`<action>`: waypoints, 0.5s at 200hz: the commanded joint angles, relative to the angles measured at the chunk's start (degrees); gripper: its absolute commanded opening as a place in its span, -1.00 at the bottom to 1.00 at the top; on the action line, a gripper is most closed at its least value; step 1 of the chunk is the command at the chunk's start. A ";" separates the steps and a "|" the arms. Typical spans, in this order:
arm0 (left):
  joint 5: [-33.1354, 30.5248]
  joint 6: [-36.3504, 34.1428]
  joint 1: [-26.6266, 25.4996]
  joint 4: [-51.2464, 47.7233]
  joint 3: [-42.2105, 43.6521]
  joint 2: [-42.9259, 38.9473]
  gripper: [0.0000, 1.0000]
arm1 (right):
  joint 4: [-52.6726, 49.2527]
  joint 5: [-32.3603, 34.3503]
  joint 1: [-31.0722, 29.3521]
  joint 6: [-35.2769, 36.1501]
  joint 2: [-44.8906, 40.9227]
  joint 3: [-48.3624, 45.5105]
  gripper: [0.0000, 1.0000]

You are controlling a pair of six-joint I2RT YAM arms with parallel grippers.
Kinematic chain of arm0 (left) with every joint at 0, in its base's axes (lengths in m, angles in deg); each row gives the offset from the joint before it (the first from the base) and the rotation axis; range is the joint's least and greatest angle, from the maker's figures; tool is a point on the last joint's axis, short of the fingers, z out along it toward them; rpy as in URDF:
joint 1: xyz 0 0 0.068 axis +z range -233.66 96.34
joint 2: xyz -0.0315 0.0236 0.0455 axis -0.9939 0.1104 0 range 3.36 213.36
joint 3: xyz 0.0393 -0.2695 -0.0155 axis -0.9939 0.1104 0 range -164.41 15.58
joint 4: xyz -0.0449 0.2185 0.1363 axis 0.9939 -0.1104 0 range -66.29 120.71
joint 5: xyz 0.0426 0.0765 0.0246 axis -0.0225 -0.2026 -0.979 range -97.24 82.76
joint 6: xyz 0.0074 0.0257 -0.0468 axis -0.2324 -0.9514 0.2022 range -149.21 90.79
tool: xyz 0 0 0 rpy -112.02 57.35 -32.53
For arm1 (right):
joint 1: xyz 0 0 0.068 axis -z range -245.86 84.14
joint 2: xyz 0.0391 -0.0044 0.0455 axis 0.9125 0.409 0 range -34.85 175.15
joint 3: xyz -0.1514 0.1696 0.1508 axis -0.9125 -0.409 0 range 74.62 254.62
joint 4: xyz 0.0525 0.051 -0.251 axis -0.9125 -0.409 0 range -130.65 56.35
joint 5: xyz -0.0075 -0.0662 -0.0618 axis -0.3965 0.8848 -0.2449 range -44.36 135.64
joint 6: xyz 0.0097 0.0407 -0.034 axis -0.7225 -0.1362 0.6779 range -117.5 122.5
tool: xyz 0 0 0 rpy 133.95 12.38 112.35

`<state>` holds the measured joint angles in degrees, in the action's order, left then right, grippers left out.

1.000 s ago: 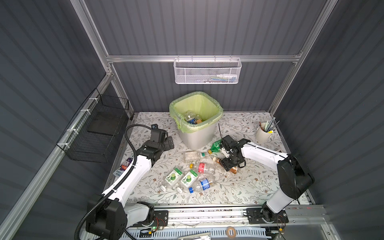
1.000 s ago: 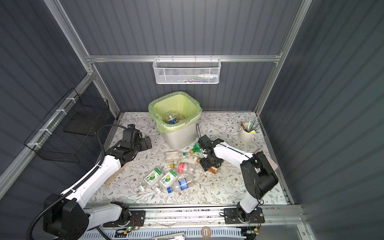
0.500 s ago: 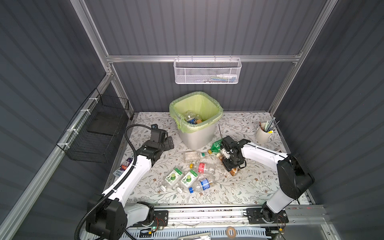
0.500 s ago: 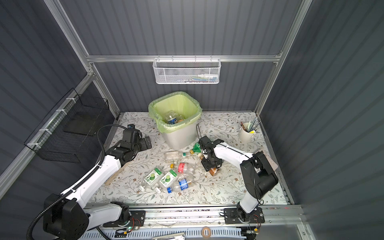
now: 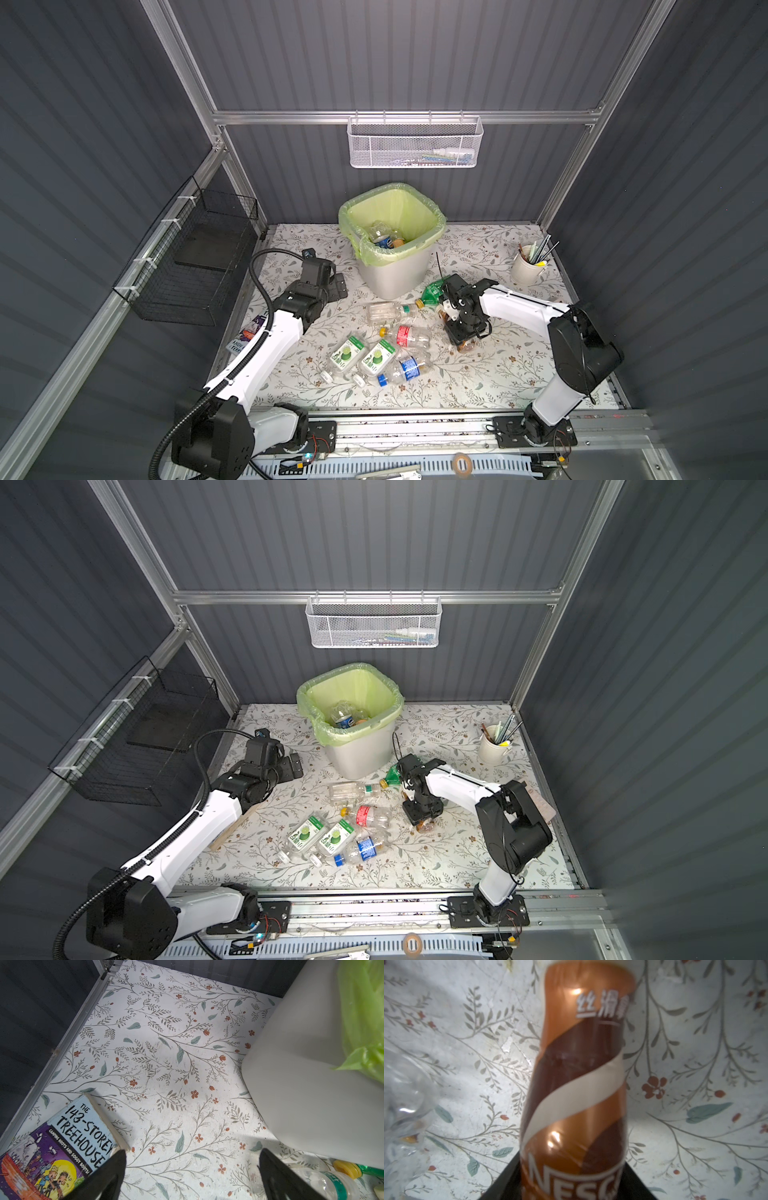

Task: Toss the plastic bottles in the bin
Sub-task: 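Lift the Nescafe bottle with the right gripper and release it into the bin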

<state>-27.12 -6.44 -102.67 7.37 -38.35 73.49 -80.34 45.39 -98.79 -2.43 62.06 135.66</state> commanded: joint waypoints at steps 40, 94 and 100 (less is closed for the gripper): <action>-3.82 1.96 0.46 -1.30 -0.28 -2.10 0.99 | 1.86 -4.58 2.29 -2.69 -11.33 -1.62 0.04; -7.36 2.45 0.46 -1.13 0.81 -3.59 0.99 | 9.64 -8.38 9.39 -7.47 -30.52 -2.15 0.09; -7.47 2.48 0.46 -1.22 0.77 -3.51 0.99 | 11.02 -8.60 10.59 -8.37 -32.33 -2.15 0.09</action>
<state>-32.32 -4.89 -102.67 7.16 -38.33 70.47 -74.29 38.81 -91.95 -6.96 35.80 133.87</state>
